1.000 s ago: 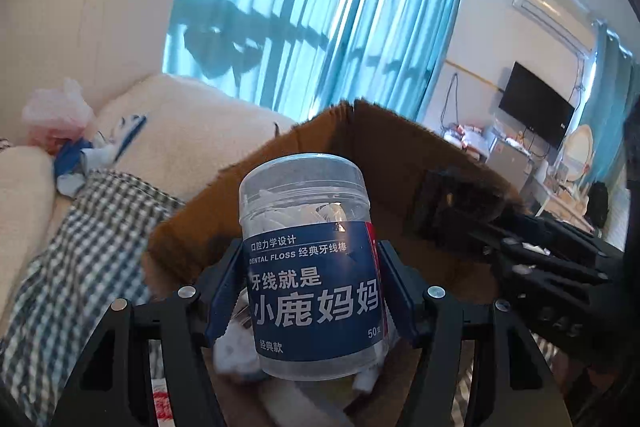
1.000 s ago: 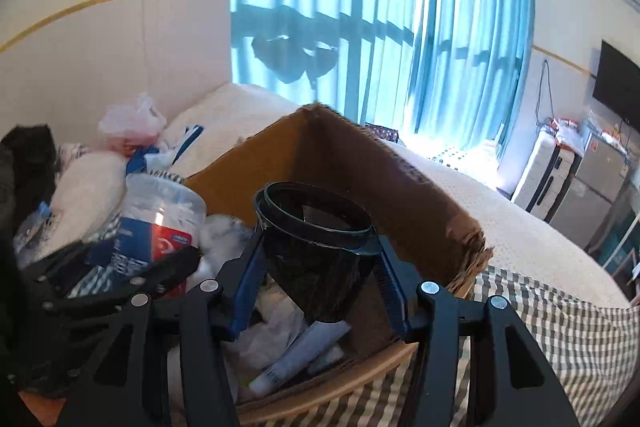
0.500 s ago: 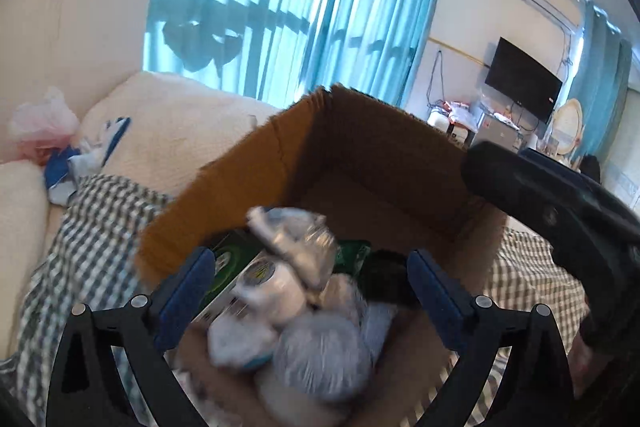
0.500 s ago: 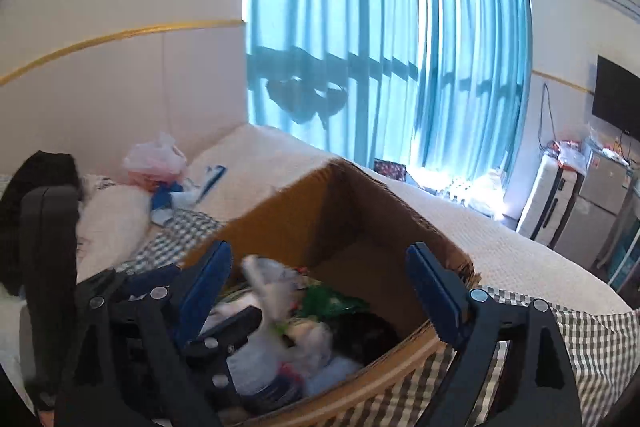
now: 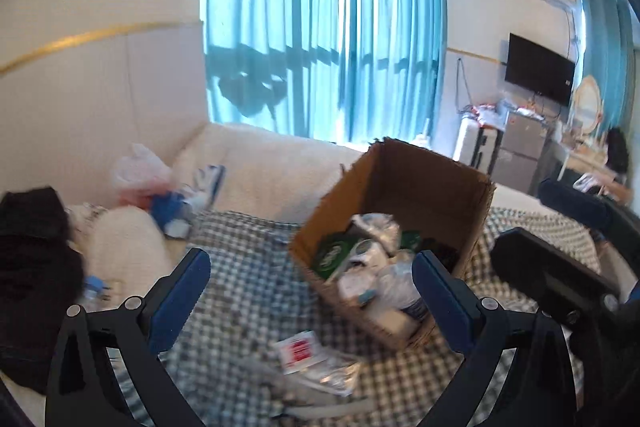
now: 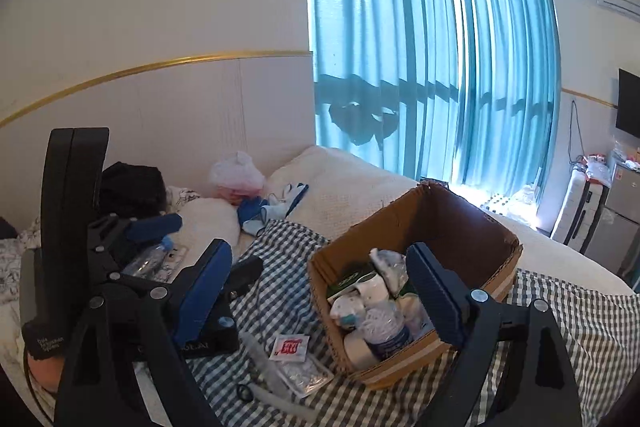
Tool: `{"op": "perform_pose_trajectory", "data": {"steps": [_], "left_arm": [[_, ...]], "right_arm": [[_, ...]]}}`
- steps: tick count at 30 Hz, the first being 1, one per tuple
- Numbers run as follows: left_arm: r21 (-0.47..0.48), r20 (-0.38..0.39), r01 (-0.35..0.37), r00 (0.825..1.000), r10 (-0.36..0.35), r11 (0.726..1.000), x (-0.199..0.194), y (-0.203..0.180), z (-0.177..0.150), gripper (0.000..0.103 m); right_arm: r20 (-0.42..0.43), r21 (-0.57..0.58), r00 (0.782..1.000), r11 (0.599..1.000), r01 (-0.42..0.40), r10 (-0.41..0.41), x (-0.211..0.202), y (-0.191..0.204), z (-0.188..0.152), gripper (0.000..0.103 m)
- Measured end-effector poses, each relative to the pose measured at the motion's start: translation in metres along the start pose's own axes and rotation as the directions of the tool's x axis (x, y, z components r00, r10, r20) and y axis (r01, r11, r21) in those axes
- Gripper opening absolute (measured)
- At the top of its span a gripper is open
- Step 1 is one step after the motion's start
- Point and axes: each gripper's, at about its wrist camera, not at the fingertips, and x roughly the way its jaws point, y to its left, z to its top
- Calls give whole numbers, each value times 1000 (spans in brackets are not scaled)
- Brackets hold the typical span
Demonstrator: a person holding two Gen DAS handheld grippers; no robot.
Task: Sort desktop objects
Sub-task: 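Withdraw both tools from the box back toward the remaining items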
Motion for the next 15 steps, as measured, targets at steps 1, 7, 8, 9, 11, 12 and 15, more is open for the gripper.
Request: {"op": "perform_pose_trajectory", "data": {"steps": [1, 7, 8, 9, 11, 12, 15], "left_arm": [[10, -8, -11, 1000, 11, 1000, -4, 4, -3, 103], [0, -84, -45, 995, 45, 999, -1, 33, -32, 103], [-10, -101, -48, 994, 47, 999, 3, 38, -41, 103], [-25, -127, -48, 991, 45, 999, 11, 43, -51, 103], [-43, -170, -43, 985, 35, 998, 24, 49, -71, 103], [-50, -183, -43, 982, 33, 998, 30, 50, -80, 103], [-64, -229, -39, 973, 24, 997, 53, 52, -110, 103]], "right_arm": [[-15, 8, 1000, 1000, 7, -7, -1, 0, -3, 90], [-89, 61, 996, 998, 6, 0, 7, -15, -35, 90], [-106, 61, 994, 998, 6, 0, 11, -18, -41, 90], [-131, 64, 991, 998, 9, 0, 18, -21, -51, 90], [-158, 74, 988, 997, 11, 1, 27, -24, -64, 90], [-175, 78, 985, 997, 12, 2, 34, -26, -72, 90], [-216, 78, 976, 997, 12, 6, 51, -26, -90, 90]]}}
